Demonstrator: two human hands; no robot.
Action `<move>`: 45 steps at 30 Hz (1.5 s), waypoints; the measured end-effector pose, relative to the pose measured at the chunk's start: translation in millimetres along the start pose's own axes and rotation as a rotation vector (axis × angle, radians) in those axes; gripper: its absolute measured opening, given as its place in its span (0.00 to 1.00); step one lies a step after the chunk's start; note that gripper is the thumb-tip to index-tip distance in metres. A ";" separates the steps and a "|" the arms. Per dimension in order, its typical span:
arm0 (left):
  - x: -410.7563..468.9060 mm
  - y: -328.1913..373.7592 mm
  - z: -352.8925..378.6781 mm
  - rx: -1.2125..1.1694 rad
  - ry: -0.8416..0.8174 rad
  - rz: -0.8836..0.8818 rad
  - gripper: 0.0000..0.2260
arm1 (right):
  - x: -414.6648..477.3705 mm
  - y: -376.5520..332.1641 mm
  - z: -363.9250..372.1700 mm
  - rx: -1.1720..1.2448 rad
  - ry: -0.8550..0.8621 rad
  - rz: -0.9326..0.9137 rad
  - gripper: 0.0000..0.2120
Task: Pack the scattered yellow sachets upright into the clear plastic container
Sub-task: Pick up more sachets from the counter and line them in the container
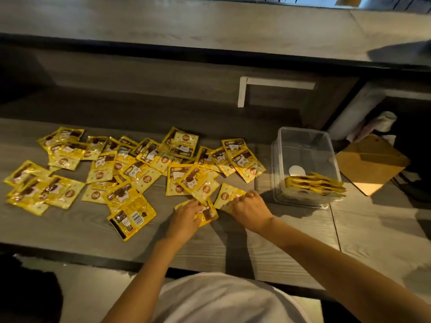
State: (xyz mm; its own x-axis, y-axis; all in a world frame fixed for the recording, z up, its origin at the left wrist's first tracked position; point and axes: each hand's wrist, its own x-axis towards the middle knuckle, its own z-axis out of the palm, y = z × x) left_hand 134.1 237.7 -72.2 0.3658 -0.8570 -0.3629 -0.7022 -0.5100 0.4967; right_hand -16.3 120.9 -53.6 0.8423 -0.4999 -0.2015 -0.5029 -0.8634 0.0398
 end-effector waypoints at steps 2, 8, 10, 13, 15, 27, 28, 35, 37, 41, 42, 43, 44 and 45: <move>2.5 5.9 3.4 -0.058 0.031 0.015 0.14 | 2.2 2.8 -2.1 0.152 -0.027 0.092 0.16; -2.3 17.2 -2.5 0.110 0.142 -0.336 0.37 | 14.4 1.5 2.0 0.359 -0.184 0.187 0.36; -2.1 20.7 -5.0 0.075 0.103 -0.388 0.42 | 18.8 0.1 1.5 0.339 -0.178 0.217 0.37; -1.0 25.4 -6.8 -0.080 0.148 -0.393 0.43 | 21.1 -1.9 -5.6 0.359 -0.129 0.293 0.33; -3.0 29.7 -10.3 -0.239 0.212 -0.385 0.43 | 21.3 -1.4 -12.3 0.371 -0.138 0.299 0.25; -1.7 73.4 -83.3 -0.153 0.506 -0.141 0.12 | 25.6 22.1 -70.4 0.844 0.300 0.418 0.08; 0.6 82.4 -88.7 -0.159 0.510 -0.108 0.11 | 24.0 27.5 -76.1 0.874 0.347 0.435 0.07; 24.9 154.6 -101.3 -0.222 0.487 0.161 0.08 | -1.3 83.5 -110.2 1.056 0.708 0.520 0.12; 30.2 176.2 -98.8 -0.211 0.458 0.236 0.09 | -9.8 107.1 -111.1 1.133 0.813 0.556 0.07; 36.9 217.1 -87.0 -0.205 0.387 0.365 0.11 | -30.5 148.7 -105.5 1.237 0.905 0.680 0.03; 39.9 225.5 -81.9 -0.209 0.357 0.388 0.11 | -34.9 157.1 -101.0 1.258 0.904 0.713 0.05; 43.1 232.8 -76.3 -0.214 0.320 0.407 0.11 | -39.3 163.6 -97.1 1.285 0.903 0.733 0.07; 46.5 239.5 -70.6 -0.216 0.286 0.423 0.11 | -42.7 170.0 -91.6 1.301 0.901 0.746 0.10; 50.0 244.9 -65.1 -0.214 0.255 0.431 0.11 | -46.0 175.1 -86.8 1.324 0.906 0.746 0.12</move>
State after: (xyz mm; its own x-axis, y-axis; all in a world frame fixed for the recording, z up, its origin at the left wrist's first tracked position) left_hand 20.1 65.2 82.6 0.2276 -0.9687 0.0988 -0.6914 -0.0893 0.7169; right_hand -126.2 -13.1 47.6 -0.0158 -0.9980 0.0608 -0.2133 -0.0560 -0.9754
